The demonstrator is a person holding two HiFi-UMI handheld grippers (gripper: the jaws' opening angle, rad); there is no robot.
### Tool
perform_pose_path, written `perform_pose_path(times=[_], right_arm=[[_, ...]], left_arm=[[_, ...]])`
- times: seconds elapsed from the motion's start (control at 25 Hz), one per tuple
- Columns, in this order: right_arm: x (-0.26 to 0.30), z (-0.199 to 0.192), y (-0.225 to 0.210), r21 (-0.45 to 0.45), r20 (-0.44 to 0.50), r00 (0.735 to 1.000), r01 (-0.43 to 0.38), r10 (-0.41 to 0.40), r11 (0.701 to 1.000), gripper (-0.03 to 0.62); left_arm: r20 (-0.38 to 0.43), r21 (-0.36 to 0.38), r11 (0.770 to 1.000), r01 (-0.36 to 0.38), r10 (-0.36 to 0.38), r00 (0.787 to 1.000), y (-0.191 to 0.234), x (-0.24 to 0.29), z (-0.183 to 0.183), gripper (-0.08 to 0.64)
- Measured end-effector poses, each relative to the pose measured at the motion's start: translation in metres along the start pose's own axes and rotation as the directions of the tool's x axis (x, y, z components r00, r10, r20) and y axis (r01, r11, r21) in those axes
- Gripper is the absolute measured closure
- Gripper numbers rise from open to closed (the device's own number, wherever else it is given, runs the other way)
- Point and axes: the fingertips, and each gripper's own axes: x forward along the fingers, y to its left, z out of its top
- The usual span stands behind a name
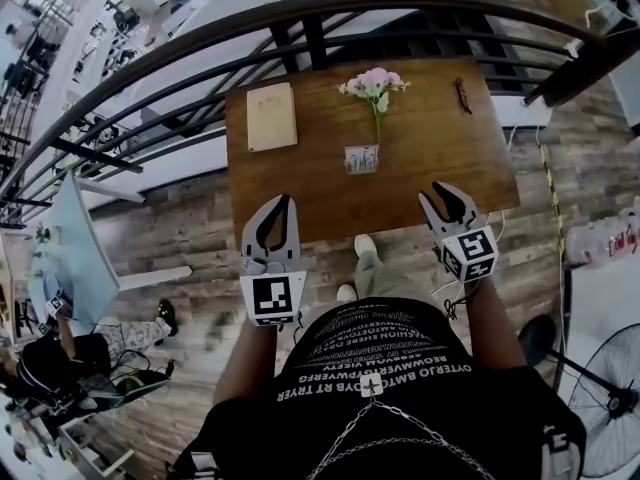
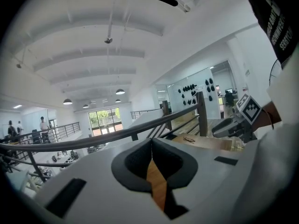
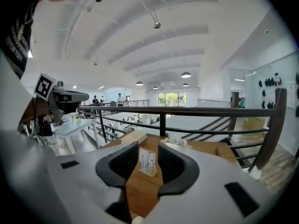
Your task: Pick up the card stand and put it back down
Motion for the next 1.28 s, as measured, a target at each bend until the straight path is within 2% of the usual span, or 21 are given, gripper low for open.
perform_pose_path(times=[0.4, 0.68, 0.96, 1.28], right_arm=[[0.062, -0.049, -0.022, 0.025, -0.123, 0.990, -0.065, 0.067, 0.998, 0.454], [0.118, -0.104, -0.024, 0.046, -0.206, 0.971, -0.118, 0.125, 0.992, 0.448], [0.159, -0.138, -0.019, 0.067, -0.259, 0.947, -0.177, 0.188, 0.982, 0.446], [0.205, -0.171, -0.017, 0.095, -0.304, 0.922, -0.223, 0.242, 0.970, 0.419]], left_arm=[[-0.040, -0.003, 1.000, -0.003, 0.003, 0.999, 0.011, 0.033, 0.006, 0.533], [-0.089, -0.007, 1.000, -0.004, 0.004, 0.996, 0.017, 0.054, -0.027, 0.532], [-0.086, -0.023, 1.000, 0.005, -0.007, 0.996, 0.016, 0.065, -0.038, 0.532], [-0.167, -0.038, 0.999, 0.014, -0.020, 0.986, 0.017, 0.070, -0.066, 0.532]])
